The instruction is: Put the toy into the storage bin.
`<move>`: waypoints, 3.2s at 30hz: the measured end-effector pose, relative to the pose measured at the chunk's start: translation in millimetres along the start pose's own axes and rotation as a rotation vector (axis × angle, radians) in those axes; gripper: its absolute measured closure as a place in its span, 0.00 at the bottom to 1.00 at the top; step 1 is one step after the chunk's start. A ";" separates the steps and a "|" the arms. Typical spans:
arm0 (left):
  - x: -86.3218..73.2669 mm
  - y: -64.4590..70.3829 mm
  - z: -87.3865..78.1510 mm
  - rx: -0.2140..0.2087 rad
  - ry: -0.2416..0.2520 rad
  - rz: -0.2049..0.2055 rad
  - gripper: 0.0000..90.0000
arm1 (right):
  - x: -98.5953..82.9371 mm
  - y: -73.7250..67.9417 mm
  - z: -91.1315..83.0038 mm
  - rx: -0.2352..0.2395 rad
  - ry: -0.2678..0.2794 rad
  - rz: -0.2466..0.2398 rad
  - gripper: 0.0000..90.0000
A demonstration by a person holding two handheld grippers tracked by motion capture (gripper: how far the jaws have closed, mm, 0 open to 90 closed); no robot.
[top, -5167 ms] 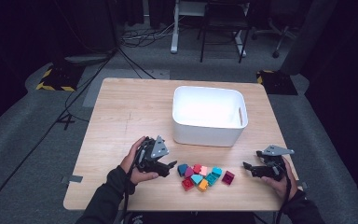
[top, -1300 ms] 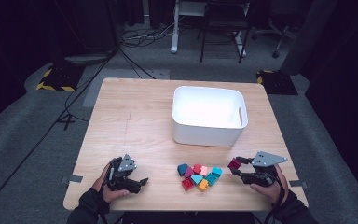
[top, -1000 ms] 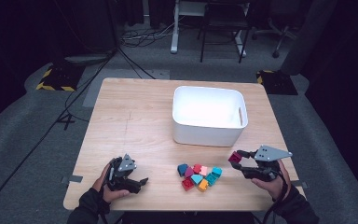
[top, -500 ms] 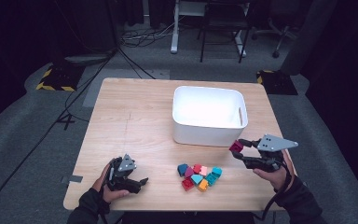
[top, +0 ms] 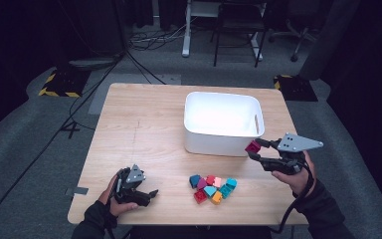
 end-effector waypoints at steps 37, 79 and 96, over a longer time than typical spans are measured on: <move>0.0 0.0 0.0 0.000 0.000 0.000 0.14 | 49.5 8.3 24.0 -0.056 0.013 0.009 0.53; 0.0 0.1 -0.1 0.002 0.000 -0.001 0.14 | 61.9 49.1 69.7 -0.133 -0.022 0.115 0.53; -0.1 0.2 -0.2 0.001 0.000 -0.002 0.14 | 53.6 51.0 70.4 -0.145 -0.028 0.131 0.48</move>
Point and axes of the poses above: each handheld gripper's, and its own axes: z roughly forward along the jaws, x roughly out of its top, y roughly to its right, the point moved 6 cm from there along z, roughly forward along the jaws, and after that the axes turned 15 degrees about z, right-handed, at the moved point
